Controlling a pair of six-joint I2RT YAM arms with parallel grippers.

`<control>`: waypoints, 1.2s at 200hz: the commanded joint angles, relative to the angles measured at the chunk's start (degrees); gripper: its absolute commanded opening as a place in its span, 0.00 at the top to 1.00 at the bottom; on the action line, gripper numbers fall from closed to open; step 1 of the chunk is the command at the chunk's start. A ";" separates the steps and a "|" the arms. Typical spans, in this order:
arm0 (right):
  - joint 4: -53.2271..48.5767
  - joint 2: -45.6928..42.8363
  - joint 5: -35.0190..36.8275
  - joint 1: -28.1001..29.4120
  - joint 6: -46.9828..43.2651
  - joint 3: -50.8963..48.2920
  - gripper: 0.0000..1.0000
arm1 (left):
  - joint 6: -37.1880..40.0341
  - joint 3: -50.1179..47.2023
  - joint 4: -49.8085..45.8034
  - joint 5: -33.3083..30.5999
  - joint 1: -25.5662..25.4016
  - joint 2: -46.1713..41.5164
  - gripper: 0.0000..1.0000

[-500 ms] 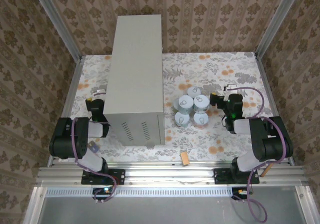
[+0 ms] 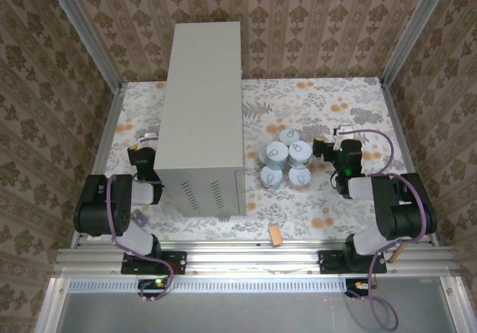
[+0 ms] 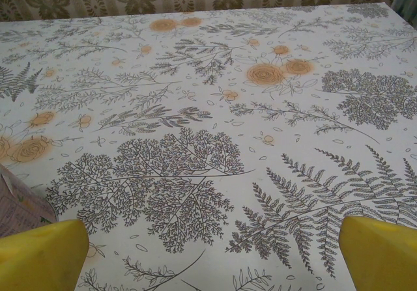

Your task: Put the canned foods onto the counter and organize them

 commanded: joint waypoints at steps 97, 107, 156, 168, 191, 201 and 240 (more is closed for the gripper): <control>0.83 0.20 -0.60 0.44 -0.81 0.20 0.00 | 0.66 0.98 -0.28 2.47 0.19 -0.11 0.00; 0.83 0.24 -0.62 0.43 -0.81 0.15 0.00 | 0.86 1.06 -0.88 1.69 -0.21 -0.91 0.00; 0.83 0.23 -0.52 0.41 -0.85 0.14 0.00 | -1.80 6.75 -17.81 -7.45 -0.67 -9.27 0.00; 0.83 0.25 -0.55 0.44 -0.88 0.18 0.00 | -2.98 8.88 -23.11 -10.88 -0.61 -11.40 0.00; 0.83 0.27 -0.51 0.42 -0.80 0.18 0.00 | -4.72 14.61 -34.83 -14.83 -0.50 -15.00 0.00; 0.83 0.25 -0.56 0.41 -0.81 0.14 0.00 | -5.91 17.84 -41.08 -16.06 -0.28 -15.91 0.00; 0.92 0.17 -0.55 0.41 -0.81 0.10 0.00 | -14.31 34.18 -70.16 -15.40 0.47 -17.74 0.00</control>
